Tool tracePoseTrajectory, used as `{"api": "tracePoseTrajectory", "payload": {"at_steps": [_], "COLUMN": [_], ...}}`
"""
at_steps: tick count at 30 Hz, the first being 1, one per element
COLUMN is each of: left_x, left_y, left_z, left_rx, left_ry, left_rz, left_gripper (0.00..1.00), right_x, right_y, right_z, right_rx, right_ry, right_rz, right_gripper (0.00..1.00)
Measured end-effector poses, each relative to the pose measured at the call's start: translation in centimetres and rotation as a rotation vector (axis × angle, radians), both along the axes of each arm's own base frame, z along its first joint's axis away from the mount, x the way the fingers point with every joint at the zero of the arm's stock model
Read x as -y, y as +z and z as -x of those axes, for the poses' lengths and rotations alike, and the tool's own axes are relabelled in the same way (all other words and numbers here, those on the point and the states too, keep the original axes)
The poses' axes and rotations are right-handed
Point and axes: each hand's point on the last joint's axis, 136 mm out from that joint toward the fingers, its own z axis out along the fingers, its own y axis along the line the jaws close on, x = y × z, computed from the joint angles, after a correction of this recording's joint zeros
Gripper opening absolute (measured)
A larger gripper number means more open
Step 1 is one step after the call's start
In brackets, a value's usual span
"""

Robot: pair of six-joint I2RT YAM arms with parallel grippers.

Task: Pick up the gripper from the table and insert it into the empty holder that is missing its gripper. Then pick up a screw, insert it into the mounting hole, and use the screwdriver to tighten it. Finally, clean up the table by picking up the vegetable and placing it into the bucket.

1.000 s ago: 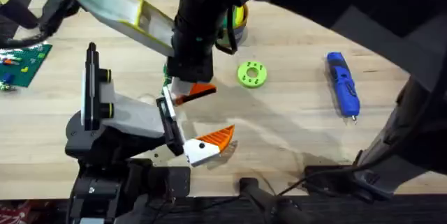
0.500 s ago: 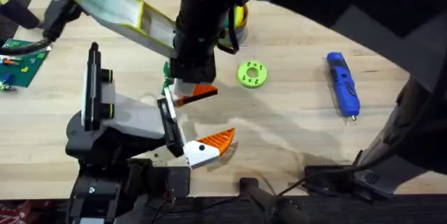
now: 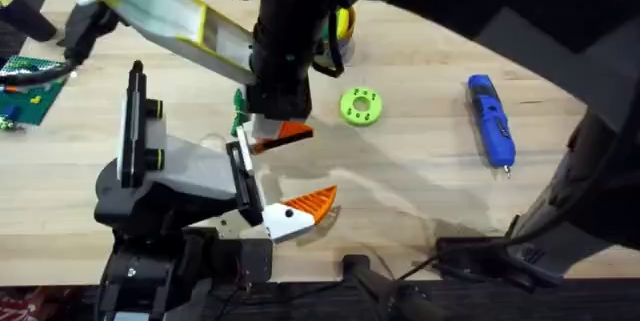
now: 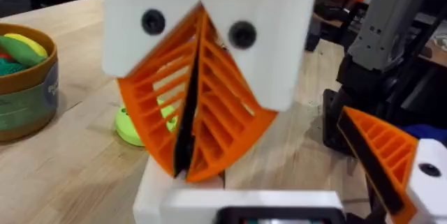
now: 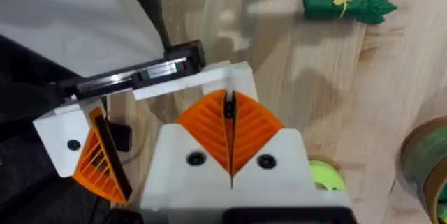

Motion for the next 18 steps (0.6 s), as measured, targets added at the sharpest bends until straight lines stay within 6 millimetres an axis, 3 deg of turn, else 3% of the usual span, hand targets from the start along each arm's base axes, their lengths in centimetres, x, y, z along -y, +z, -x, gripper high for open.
{"api": "tracePoseTrajectory", "payload": {"at_steps": [5, 7, 12, 14, 18], "left_x": [0.01, -0.01, -0.12, -0.14, -0.15], "left_y": [0.00, -0.01, 0.00, 0.02, 0.03], "left_z": [0.03, -0.03, -0.30, -0.34, -0.37], "left_rx": [0.000, 0.000, 0.004, 0.016, 0.027], "left_ry": [-0.002, 0.002, 0.018, 0.020, 0.022], "left_rz": [0.000, 0.000, -0.003, -0.007, -0.010], "left_gripper": [0.988, 0.988, 0.988, 0.986, 0.986], "right_x": [0.05, 0.17, 0.08, 0.47, 0.75], "right_y": [0.00, 0.00, 0.09, -0.03, 0.31], "right_z": [0.03, 0.16, 0.73, 0.55, 0.03], "right_rx": [-0.002, -0.010, -0.024, -0.023, -0.009], "right_ry": [-0.002, 0.001, 0.015, 0.008, -0.003], "right_rz": [0.003, 0.004, 0.001, 0.017, 0.019], "right_gripper": [0.040, 0.244, 0.928, 0.990, 0.995]}}
